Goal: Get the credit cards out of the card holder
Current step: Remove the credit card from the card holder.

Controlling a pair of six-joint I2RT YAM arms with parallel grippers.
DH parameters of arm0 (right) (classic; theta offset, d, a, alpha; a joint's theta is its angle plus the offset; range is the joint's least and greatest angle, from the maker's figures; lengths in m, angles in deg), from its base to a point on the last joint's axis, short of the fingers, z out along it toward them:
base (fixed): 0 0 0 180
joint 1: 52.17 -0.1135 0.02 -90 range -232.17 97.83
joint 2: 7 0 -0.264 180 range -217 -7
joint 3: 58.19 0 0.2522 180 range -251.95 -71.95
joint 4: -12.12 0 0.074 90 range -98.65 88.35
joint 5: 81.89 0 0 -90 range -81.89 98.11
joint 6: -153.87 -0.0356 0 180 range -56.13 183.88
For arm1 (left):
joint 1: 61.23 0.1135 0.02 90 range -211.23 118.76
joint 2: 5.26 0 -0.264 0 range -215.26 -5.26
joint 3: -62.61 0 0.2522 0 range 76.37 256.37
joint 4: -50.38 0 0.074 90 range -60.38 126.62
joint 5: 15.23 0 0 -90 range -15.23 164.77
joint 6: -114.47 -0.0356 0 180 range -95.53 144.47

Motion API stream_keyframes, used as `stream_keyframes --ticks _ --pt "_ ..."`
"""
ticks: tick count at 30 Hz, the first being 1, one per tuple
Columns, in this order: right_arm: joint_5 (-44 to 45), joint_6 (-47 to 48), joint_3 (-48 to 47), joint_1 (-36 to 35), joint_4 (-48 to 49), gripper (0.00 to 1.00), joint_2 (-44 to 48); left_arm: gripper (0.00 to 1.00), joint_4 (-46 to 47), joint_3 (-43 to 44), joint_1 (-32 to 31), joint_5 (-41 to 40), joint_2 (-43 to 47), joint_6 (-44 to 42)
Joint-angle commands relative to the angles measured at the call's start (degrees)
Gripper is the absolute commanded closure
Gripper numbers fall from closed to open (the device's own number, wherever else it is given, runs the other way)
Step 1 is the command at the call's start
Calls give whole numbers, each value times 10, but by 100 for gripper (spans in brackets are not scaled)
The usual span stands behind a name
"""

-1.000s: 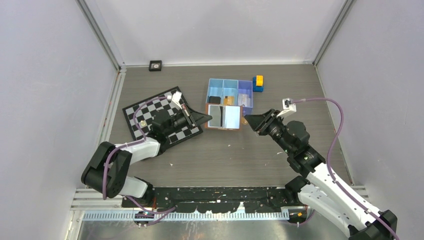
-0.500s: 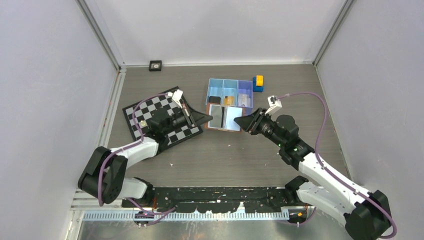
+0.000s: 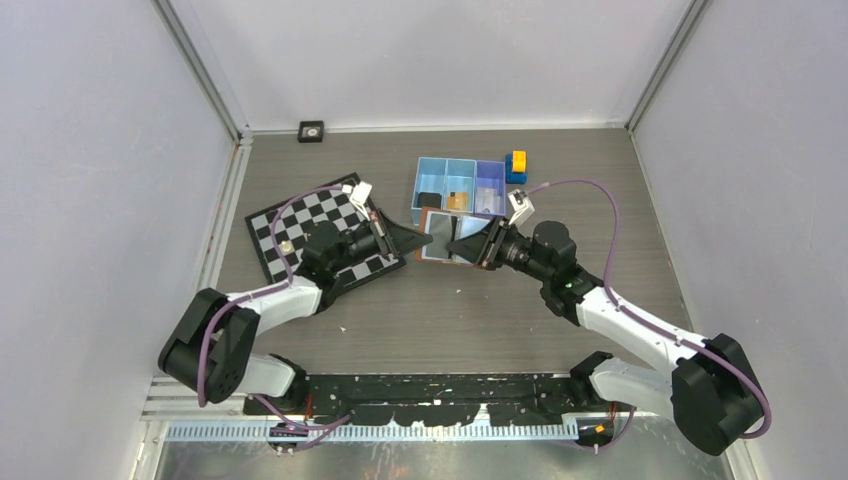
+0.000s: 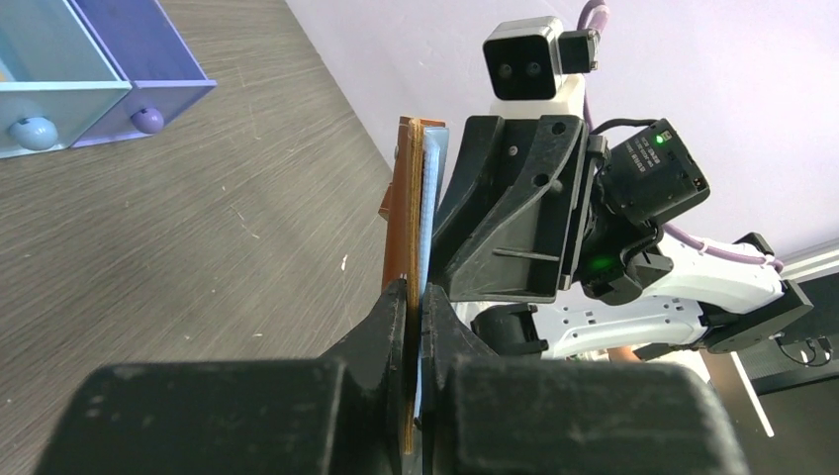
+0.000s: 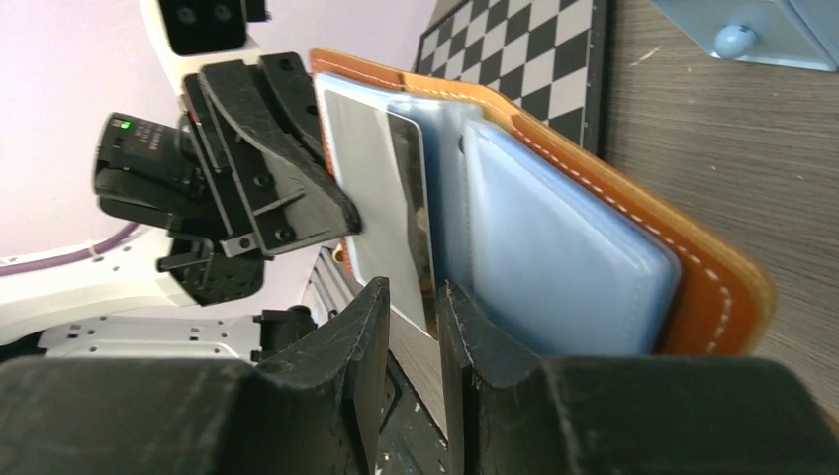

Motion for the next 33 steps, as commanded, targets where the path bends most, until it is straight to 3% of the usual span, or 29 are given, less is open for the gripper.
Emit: stream_keyframes --ticks 1,11,23,30,33 --pt "-16 -24 9 9 76 69 23 100 72 6 -5 18 -10 18" --pt "11 -30 26 21 70 70 54 100 144 13 -10 37 -47 67" --pt "-32 -66 52 27 177 72 54 100 147 28 -33 44 -67 73" --pt "-36 -69 54 27 190 82 45 100 171 40 -35 56 -96 93" --pt "-28 -67 53 28 174 93 47 100 183 40 -35 57 -106 101"
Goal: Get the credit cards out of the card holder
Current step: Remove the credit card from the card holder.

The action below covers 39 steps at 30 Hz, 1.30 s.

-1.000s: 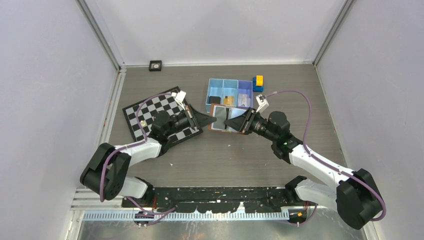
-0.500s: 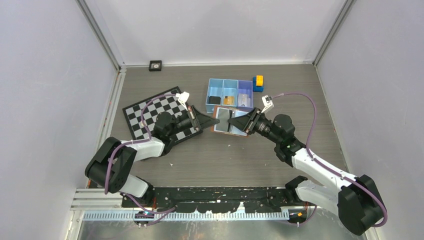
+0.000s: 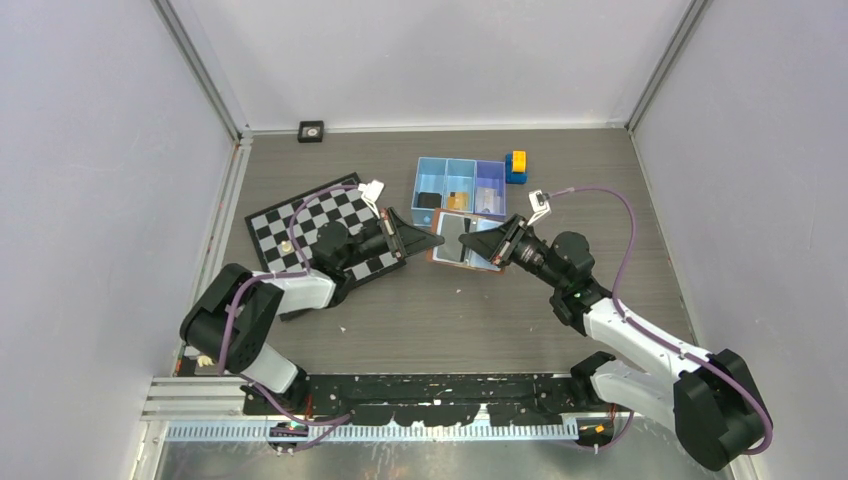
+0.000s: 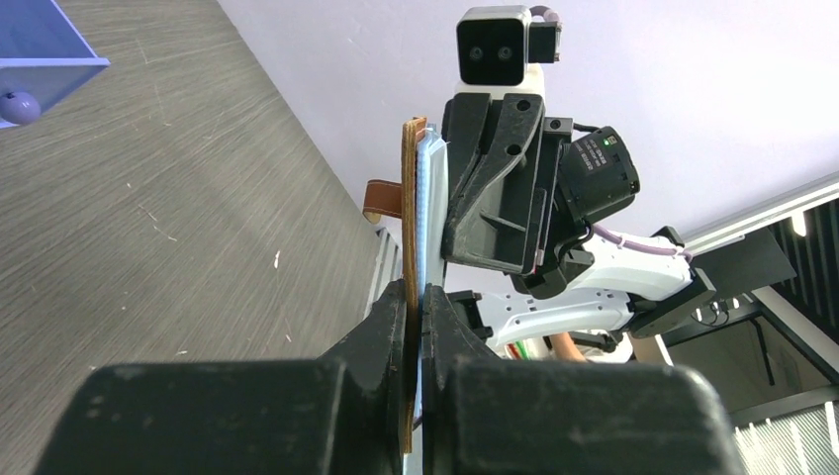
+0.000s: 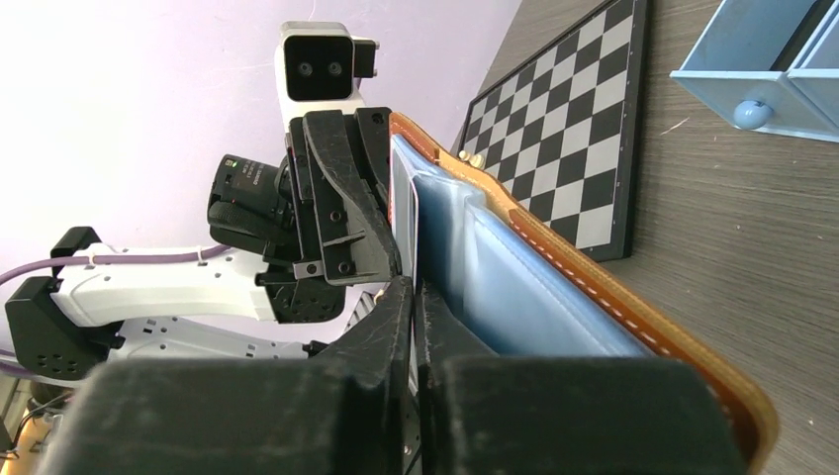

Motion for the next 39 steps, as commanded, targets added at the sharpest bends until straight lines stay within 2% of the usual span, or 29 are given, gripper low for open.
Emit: stream_keyframes --ticks 1,4,8,14,20,23,27,31,33,37,39 --pt "-10 -5 -6 -5 35 98 7 96 49 17 -10 16 -14 13" --pt "16 5 -8 -4 -6 99 19 81 54 11 -8 7 -13 14" --pt "31 10 -10 -1 -31 99 23 77 55 6 -2 4 -9 15" --pt "28 3 -12 6 -36 100 14 89 68 -1 8 -3 -12 25" --pt "29 -1 -11 13 -41 99 13 90 97 -8 19 -4 -22 45" --pt "29 -4 -12 16 -44 100 11 100 100 -10 23 -6 -21 47" --pt "29 -4 -12 19 -48 99 7 100 101 -20 29 -14 -12 47" --pt "17 -8 -13 21 -37 84 -2 100 97 -21 32 -14 -6 48" --pt "2 -15 -13 21 -18 83 -13 100 97 -18 32 -10 -10 50" --pt "-23 -31 -13 22 18 85 -37 100 101 -19 32 -11 -14 54" --pt "-24 -33 -14 23 18 94 -40 100 101 -19 32 -11 -13 53"
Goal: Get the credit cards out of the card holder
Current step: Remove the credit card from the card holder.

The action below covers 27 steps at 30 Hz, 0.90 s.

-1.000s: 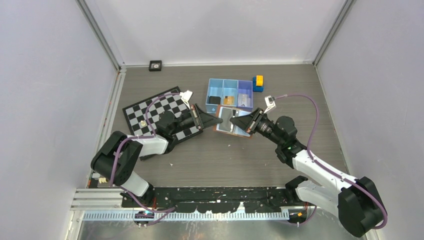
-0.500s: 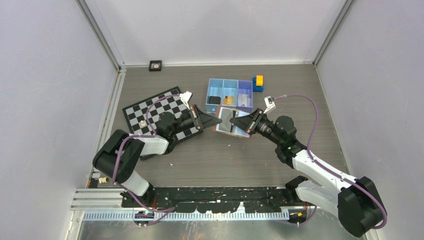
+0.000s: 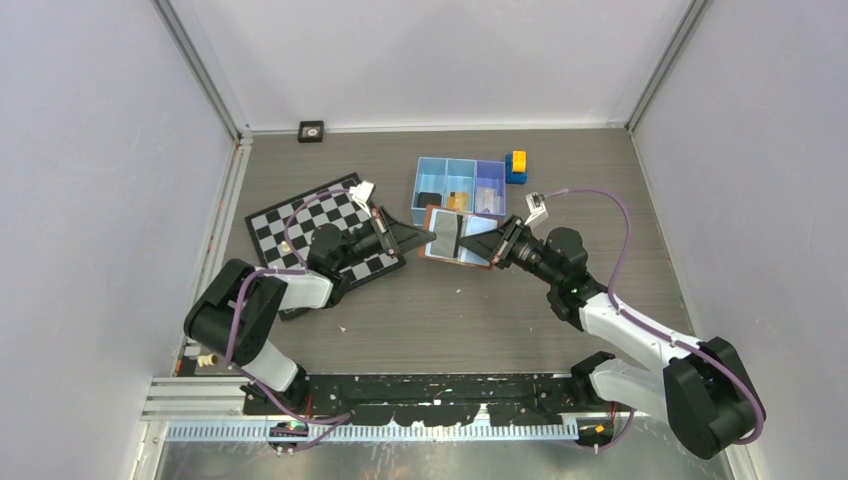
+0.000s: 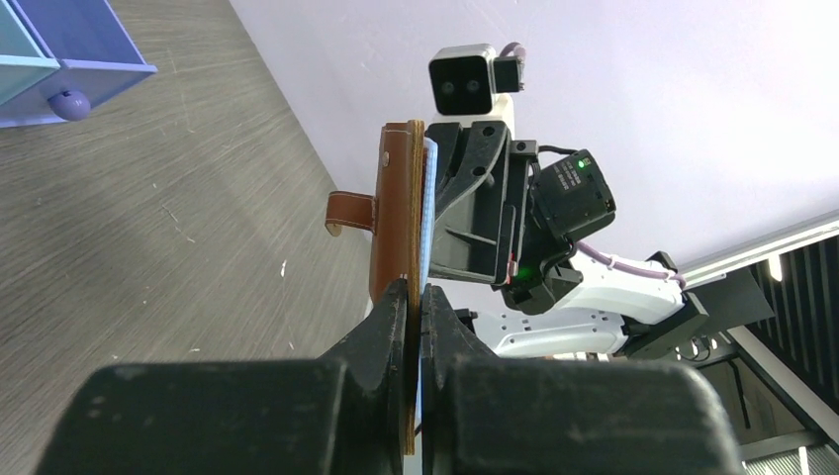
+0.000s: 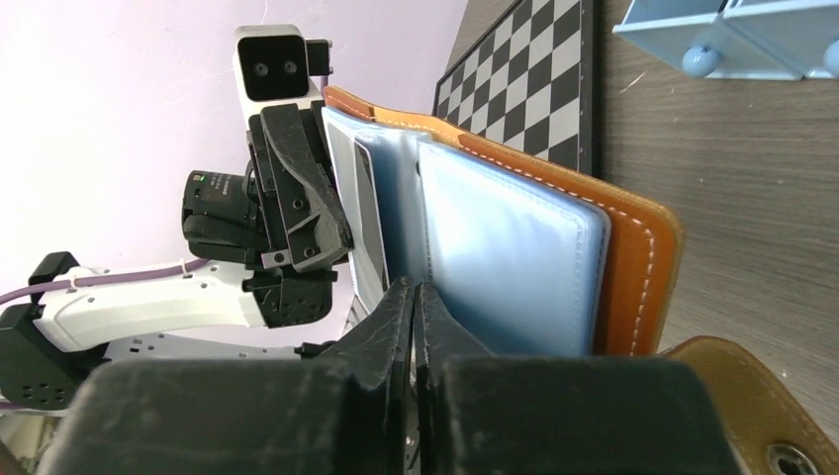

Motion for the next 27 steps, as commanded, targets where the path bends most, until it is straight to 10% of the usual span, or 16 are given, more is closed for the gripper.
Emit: stream_keyframes --ticks 1,6,27 --pt "-23 -13 -14 3 50 92 -7 100 51 1 0 -4 13 7" --pt "-37 -23 -10 3 78 70 -10 100 55 3 0 0 8 12" --pt "-28 -19 0 6 79 62 17 100 67 12 -6 12 6 17"
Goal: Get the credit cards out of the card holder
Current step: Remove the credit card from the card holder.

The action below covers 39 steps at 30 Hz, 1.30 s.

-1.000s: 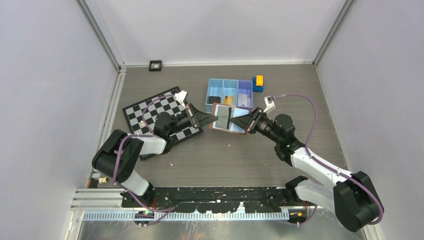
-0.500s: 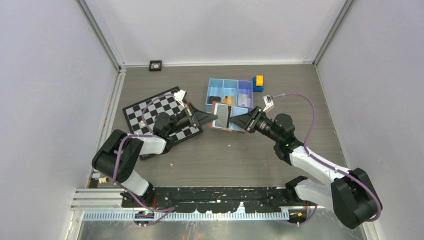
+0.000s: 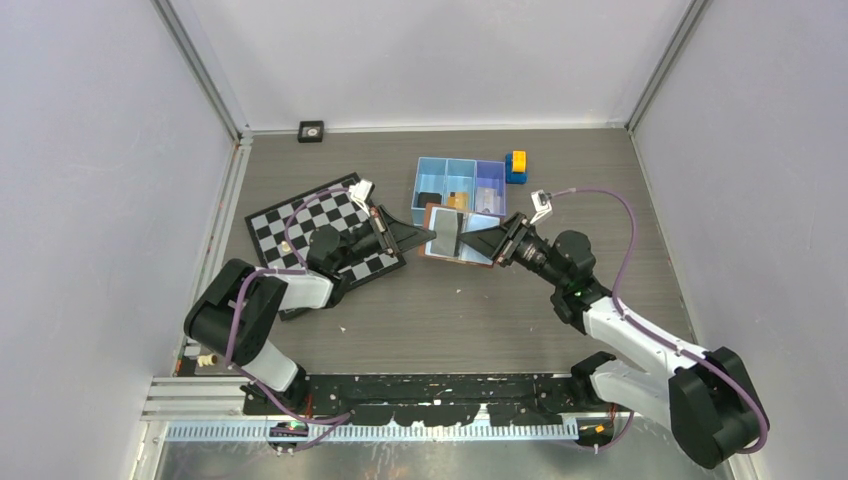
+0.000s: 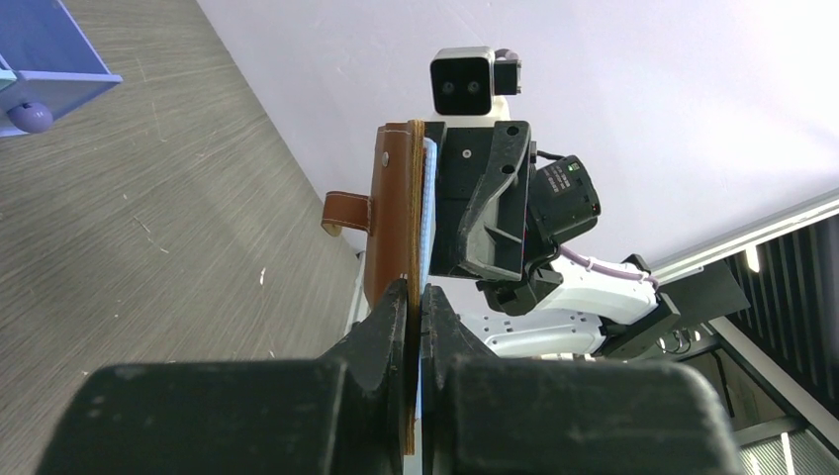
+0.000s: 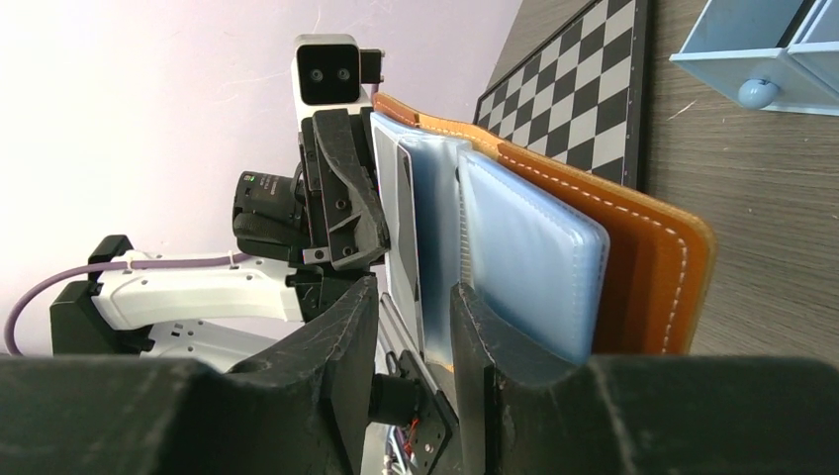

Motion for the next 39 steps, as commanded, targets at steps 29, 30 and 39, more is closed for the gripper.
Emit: stream_keyframes --ticks 29,30,39 --pt "13 7 -10 2 2 100 -12 93 48 -11 6 -19 7 3" --pt "12 8 -9 2 2 100 -12 93 48 -11 6 -19 8 3" --pt "4 5 -12 2 5 100 -15 100 48 -11 9 -17 8 5"
